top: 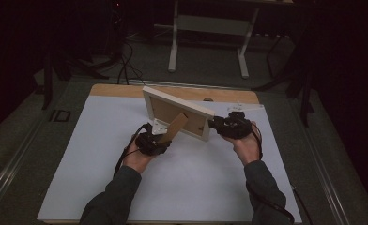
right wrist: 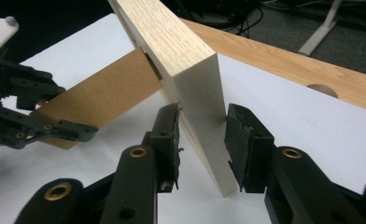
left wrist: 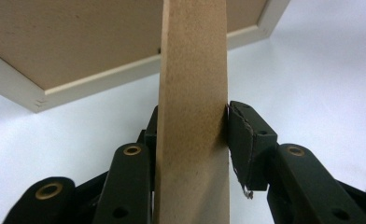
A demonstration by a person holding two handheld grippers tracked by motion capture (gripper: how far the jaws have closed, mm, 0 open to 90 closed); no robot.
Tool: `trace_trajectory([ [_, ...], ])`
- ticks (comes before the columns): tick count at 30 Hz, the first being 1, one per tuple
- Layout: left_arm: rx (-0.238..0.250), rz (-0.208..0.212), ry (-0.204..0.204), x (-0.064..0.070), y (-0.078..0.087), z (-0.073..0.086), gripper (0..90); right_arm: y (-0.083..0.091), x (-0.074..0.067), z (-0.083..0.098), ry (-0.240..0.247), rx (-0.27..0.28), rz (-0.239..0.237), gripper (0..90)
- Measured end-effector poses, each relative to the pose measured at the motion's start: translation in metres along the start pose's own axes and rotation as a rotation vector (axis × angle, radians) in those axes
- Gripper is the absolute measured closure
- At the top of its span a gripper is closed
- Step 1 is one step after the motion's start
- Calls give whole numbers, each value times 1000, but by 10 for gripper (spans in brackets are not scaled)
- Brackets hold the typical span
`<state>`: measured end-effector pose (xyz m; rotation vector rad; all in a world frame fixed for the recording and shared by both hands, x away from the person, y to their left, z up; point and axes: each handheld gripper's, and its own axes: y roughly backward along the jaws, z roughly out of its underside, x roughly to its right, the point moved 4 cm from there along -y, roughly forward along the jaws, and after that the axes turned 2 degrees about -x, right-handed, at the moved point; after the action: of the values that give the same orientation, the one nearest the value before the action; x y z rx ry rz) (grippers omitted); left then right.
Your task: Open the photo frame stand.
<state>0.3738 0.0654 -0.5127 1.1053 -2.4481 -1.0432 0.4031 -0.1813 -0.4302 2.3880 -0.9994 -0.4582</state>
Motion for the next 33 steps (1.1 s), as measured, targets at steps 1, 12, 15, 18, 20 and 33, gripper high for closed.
trace_trajectory([
  [1, 1, 0, 2, 0, 0, 1, 644, 0, -1, 1, 5, 0, -3, 642],
  [12, -1, 22, 20, 5, 0, 8, 672, 2, -7, 8, 1, 18, -33, 627],
  [15, -2, 23, 26, 5, -1, 10, 672, 2, -9, 10, 5, 17, -36, 623],
  [18, -11, 24, 29, 5, -1, 12, 670, 2, -12, 12, 15, 5, -41, 614],
  [20, -6, 24, 38, 6, -2, 14, 669, 1, -13, 14, 24, 0, -41, 612],
  [33, -27, 26, 42, 6, -6, 20, 652, 1, -21, 17, 65, -31, -36, 605],
])
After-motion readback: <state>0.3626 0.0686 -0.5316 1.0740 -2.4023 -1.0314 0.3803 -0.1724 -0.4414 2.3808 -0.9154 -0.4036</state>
